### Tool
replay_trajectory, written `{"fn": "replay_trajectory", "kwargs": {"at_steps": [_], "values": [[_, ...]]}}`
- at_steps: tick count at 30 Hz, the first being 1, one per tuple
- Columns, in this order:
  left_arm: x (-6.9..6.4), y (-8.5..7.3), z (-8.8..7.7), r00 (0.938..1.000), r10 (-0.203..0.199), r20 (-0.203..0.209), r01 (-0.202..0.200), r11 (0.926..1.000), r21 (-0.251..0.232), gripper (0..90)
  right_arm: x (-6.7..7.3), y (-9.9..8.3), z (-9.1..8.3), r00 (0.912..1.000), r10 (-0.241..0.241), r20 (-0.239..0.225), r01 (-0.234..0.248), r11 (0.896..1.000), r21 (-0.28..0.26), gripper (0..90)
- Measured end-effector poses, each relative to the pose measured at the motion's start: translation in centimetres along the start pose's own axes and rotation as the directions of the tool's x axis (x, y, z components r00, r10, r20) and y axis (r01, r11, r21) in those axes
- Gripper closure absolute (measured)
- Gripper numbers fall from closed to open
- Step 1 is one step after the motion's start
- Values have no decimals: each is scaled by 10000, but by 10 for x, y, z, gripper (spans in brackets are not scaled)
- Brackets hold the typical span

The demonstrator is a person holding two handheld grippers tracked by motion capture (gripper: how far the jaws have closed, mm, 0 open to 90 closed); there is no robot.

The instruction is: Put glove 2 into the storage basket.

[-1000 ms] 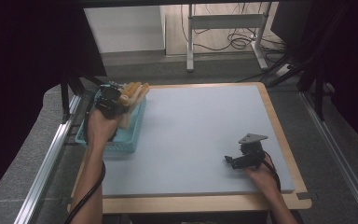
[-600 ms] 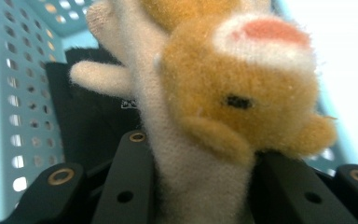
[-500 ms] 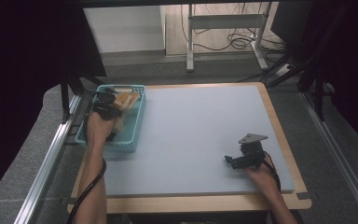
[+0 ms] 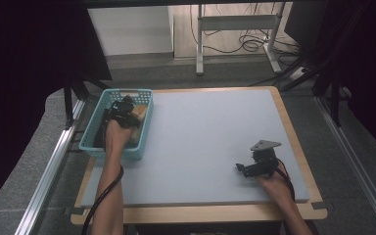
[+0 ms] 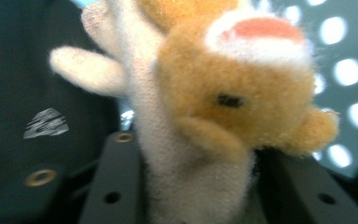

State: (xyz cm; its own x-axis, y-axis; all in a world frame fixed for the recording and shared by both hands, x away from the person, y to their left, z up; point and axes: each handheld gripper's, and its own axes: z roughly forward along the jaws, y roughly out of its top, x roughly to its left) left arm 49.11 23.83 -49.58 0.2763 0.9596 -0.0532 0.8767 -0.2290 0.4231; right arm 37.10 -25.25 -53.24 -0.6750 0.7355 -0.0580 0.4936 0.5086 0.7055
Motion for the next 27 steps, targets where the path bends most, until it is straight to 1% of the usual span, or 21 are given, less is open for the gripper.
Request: {"fn": "replay_trajectory", "kwargs": {"at_steps": [1, 2, 3, 4, 5, 6, 8, 9, 10, 12, 13, 14, 15, 16, 17, 18, 19, 21, 23, 24, 27], "values": [[-1, 1, 1, 10000, 85, -12, -84, 9999, 91, 463, 0, 0, 0, 10000, -1, 1, 1, 10000, 1, 30], [-1, 1, 0, 9999, 36, -152, -35, 10000, 69, 442, 0, 0, 0, 10000, -2, 1, 2, 10000, -1, 30], [2, 1, -1, 9997, -16, -234, 17, 10000, 48, 379, 0, 0, 0, 10000, -2, 1, 2, 10000, -5, 30], [4, 0, -4, 9998, -120, -165, 119, 9999, -22, 282, 0, 0, 0, 10000, -8, 3, 8, 10000, 0, 30], [7, -1, -7, 9999, -155, 7, 155, 9999, -71, 210, 0, 0, 0, 10000, -5, 1, 5, 10000, -2, 30], [8, -1, -12, 9999, -144, 90, 146, 9997, -178, 182, 0, 0, 0, 10000, -3, -1, 3, 10000, -2, 30], [9, -2, -25, 9999, -110, 88, 114, 9984, -546, 121, 0, 0, 0, 10000, -1, -1, 1, 10000, 0, 30], [10, -2, -32, 9998, -36, 193, 50, 9975, -707, 113, 0, 0, 0, 10000, -4, -2, 4, 10000, 1, 30], [10, -2, -40, 9994, -48, 329, 77, 9959, -898, 113, 0, 0, 0, 10000, -4, 1, 4, 10000, 4, 30], [12, -3, -53, 9995, 4, 305, 33, 9926, -1216, 123, 0, 0, 0, 10000, 0, 1, 0, 10000, 7, 30], [14, -3, -58, 9995, -53, 298, 93, 9906, -1362, 149, 0, 0, 0, 10000, -11, 5, 11, 10000, 4, 30], [16, -4, -62, 9998, -58, 183, 84, 9893, -1459, 197, 0, 0, 0, 10000, -16, 5, 16, 10000, 4, 30], [19, -5, -65, 9999, -114, 26, 117, 9887, -1492, 267, 0, 0, 0, 10000, -15, 5, 15, 10000, 4, 30], [21, -7, -66, 9997, -229, -128, 208, 9886, -1490, 358, 0, 0, 0, 10000, -15, 4, 15, 10000, 4, 30], [25, -8, -65, 9994, -250, -243, 214, 9898, -1408, 452, 0, 0, 0, 10000, -15, 5, 15, 10000, 5, 30], [27, -9, -63, 9991, -309, -296, 267, 9906, -1339, 525, 0, 0, 0, 10000, -11, 3, 11, 10000, 3, 30], [28, -11, -60, 9983, -362, -462, 302, 9918, -1244, 594, 0, 0, 0, 10000, -11, 3, 11, 10000, 3, 30], [31, -12, -50, 9964, -447, -723, 373, 9942, -1007, 696, 0, 0, 0, 10000, -7, 2, 7, 10000, 1, 30], [32, -14, -39, 9951, -594, -789, 526, 9950, -852, 752, 0, 0, 0, 10000, -8, 1, 8, 10000, 2, 30], [32, -15, -33, 9947, -659, -787, 600, 9953, -756, 766, 0, 0, 0, 10000, -9, 4, 9, 10000, 3, 30], [31, -15, -17, 9950, -689, -723, 654, 9966, -496, 789, 0, 0, 0, 10000, -3, 3, 3, 10000, 2, 30]]}}
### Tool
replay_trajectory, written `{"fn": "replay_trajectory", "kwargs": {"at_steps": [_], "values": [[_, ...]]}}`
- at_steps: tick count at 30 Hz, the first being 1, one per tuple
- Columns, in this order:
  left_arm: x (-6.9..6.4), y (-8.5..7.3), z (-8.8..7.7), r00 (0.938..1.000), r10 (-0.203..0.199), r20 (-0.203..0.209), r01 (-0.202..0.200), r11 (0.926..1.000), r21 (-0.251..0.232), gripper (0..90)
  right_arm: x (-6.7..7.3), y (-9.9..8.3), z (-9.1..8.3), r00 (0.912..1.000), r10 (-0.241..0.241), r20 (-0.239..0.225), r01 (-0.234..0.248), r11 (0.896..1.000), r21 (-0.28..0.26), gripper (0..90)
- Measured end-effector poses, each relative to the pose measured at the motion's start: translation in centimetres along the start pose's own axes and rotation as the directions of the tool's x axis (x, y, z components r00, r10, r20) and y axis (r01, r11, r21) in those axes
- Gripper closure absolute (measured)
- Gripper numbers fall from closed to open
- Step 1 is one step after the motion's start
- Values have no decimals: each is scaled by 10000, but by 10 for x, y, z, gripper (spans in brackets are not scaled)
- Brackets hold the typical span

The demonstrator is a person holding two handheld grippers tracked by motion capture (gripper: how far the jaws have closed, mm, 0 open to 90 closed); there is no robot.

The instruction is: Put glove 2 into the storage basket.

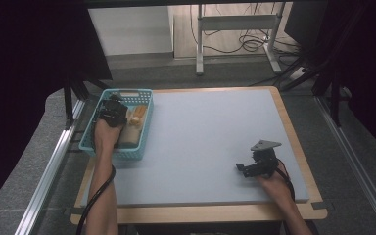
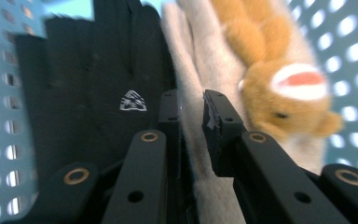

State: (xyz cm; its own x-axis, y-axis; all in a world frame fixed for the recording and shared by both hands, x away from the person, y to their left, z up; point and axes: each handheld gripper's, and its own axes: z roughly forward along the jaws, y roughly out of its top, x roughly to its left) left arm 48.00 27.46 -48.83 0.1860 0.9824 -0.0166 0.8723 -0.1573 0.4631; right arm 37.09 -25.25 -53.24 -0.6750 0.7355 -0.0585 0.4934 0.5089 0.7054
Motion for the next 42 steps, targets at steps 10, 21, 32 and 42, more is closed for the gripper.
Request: {"fn": "replay_trajectory", "kwargs": {"at_steps": [10, 21, 32, 42], "values": [[-16, 8, 8, 9983, 118, 568, -114, 9999, -76, 830, 0, 0, 0, 10000, -5, 0, 5, 10000, 1, 30], [-10, 5, 12, 9980, -27, 630, 31, 10000, -68, 774, 0, 0, 0, 10000, -4, -1, 4, 10000, 1, 30], [6, 1, -12, 9998, -174, -39, 170, 9961, -864, 562, 0, 0, 0, 10000, 3, -1, -3, 10000, 3, 31], [19, -7, -29, 9991, -394, 135, 409, 9903, -1325, 488, 0, 0, 0, 10000, 9, 1, -9, 10000, -2, 30]]}}
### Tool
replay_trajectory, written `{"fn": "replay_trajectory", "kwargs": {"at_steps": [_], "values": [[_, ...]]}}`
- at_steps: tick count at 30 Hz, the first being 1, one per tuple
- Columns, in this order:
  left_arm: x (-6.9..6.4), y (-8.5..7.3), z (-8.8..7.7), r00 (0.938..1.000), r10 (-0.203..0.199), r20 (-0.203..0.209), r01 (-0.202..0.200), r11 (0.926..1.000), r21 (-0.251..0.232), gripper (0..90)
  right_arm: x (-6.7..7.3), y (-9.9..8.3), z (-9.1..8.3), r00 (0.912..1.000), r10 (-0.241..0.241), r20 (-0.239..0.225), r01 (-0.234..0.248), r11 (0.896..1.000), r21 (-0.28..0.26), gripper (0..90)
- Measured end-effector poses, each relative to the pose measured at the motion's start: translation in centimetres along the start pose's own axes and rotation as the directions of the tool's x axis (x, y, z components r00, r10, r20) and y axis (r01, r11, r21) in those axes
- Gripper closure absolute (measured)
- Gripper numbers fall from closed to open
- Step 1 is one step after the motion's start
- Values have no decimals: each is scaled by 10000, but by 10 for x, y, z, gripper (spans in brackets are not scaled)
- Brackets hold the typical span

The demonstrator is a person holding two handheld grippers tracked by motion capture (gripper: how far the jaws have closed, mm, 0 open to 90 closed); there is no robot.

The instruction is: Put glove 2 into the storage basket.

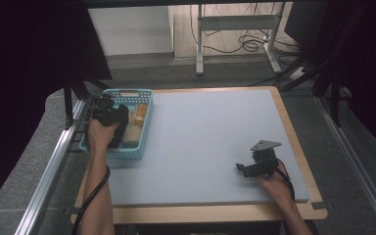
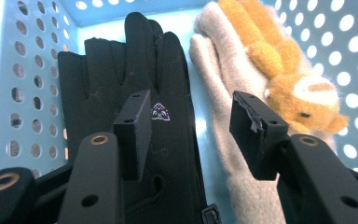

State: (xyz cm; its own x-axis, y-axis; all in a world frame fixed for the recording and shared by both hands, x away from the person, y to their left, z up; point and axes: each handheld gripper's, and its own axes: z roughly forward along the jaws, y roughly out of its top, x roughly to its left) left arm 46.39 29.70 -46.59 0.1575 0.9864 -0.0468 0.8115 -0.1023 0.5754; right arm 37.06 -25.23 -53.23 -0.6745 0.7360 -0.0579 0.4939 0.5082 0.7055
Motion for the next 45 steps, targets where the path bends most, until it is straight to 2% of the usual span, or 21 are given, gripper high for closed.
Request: {"fn": "replay_trajectory", "kwargs": {"at_steps": [6, 9, 12, 17, 28, 36, 41, 45], "values": [[3, -4, -7, 9991, -119, 402, 133, 9993, -348, 439, 0, 0, 0, 10000, -10, 6, 10, 10000, -1, 31], [2, -5, -11, 9980, 11, 631, 19, 9989, -472, 412, 0, 0, 0, 10000, -6, 0, 6, 10000, 1, 31], [0, -6, -15, 9980, 267, 572, -239, 9985, -500, 394, 0, 0, 0, 10000, -5, -1, 5, 10000, 0, 31], [0, -7, -20, 9971, 116, 756, -52, 9964, -842, 327, 0, 0, 0, 10000, -12, 5, 12, 10000, -2, 31], [-1, -10, -36, 9943, 301, 1021, -179, 9928, -1188, 209, 0, 0, 0, 10000, -23, 15, 23, 10000, -4, 31], [-7, -14, -48, 9881, 602, 1417, -353, 9845, -1717, 156, 0, 0, 0, 10000, -29, 20, 29, 10000, -1, 31], [-12, -17, -54, 9813, 800, 1750, -460, 9806, -1903, 106, 0, 0, 0, 10000, -33, 26, 33, 10000, -3, 31], [-18, -20, -57, 9776, 1005, 1847, -640, 9789, -1941, 65, 0, 0, 0, 10000, -31, 18, 31, 10000, 0, 31]]}}
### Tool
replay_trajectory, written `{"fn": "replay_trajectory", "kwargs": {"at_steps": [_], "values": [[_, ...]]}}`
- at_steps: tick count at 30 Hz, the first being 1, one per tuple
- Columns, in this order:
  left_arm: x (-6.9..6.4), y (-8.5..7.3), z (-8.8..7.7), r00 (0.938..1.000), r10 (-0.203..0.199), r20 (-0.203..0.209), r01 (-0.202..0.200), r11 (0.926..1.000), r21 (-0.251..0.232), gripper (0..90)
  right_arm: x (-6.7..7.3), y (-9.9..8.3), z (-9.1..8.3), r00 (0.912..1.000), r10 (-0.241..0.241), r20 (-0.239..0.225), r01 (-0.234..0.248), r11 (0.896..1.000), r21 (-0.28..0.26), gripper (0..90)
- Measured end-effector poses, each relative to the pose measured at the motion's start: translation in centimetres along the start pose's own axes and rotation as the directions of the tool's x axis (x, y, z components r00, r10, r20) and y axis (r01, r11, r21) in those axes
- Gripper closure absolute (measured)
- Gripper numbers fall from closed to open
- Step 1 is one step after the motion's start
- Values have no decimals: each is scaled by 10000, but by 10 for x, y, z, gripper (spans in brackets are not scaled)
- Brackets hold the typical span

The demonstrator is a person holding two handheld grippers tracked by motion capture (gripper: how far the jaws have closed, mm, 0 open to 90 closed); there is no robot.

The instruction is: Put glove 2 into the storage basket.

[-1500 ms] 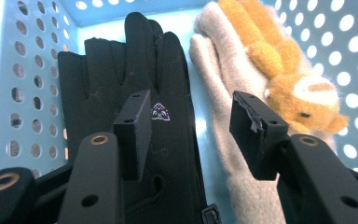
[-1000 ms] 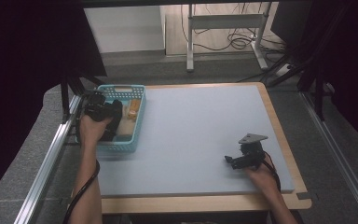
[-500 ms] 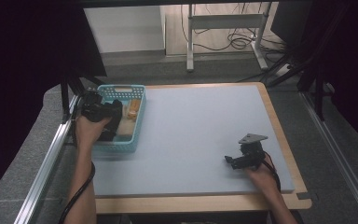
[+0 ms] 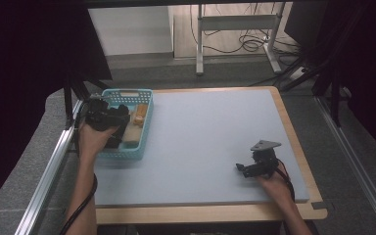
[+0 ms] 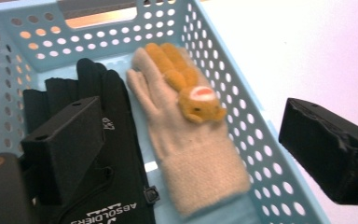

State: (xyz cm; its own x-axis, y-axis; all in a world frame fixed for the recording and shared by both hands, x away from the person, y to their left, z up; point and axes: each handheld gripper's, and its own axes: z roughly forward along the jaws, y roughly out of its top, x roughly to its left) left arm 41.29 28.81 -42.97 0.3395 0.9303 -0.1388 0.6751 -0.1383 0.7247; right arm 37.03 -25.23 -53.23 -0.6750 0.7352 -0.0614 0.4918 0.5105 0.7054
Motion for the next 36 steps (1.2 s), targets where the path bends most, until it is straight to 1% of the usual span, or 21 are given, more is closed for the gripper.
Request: {"fn": "replay_trajectory", "kwargs": {"at_steps": [9, 16, 21, 25, 33, 36], "values": [[-18, -1, -4, 9983, 459, 345, -454, 9989, -147, 26, 0, 0, 0, 10000, -18, 19, 18, 10000, -11, 31], [-26, -4, -3, 9958, 522, 751, -503, 9984, -267, 18, 0, 0, 0, 10000, -16, 18, 16, 10000, -10, 31], [-34, -7, 0, 9930, 754, 904, -739, 9971, -203, 10, 0, 0, 0, 10000, -28, 27, 28, 10000, -24, 31], [-43, -9, 3, 9898, 859, 1135, -833, 9961, -273, 10, 0, 0, 0, 10000, -11, 17, 11, 10000, -9, 31], [-63, -13, 10, 9828, 1246, 1363, -1210, 9921, -338, 8, 0, 0, 0, 10000, -23, 25, 23, 10000, -21, 31], [-71, -15, 13, 9788, 1417, 1477, -1381, 9898, -348, 8, 1, 0, 0, 10000, -6, 19, 6, 10000, -13, 31]]}}
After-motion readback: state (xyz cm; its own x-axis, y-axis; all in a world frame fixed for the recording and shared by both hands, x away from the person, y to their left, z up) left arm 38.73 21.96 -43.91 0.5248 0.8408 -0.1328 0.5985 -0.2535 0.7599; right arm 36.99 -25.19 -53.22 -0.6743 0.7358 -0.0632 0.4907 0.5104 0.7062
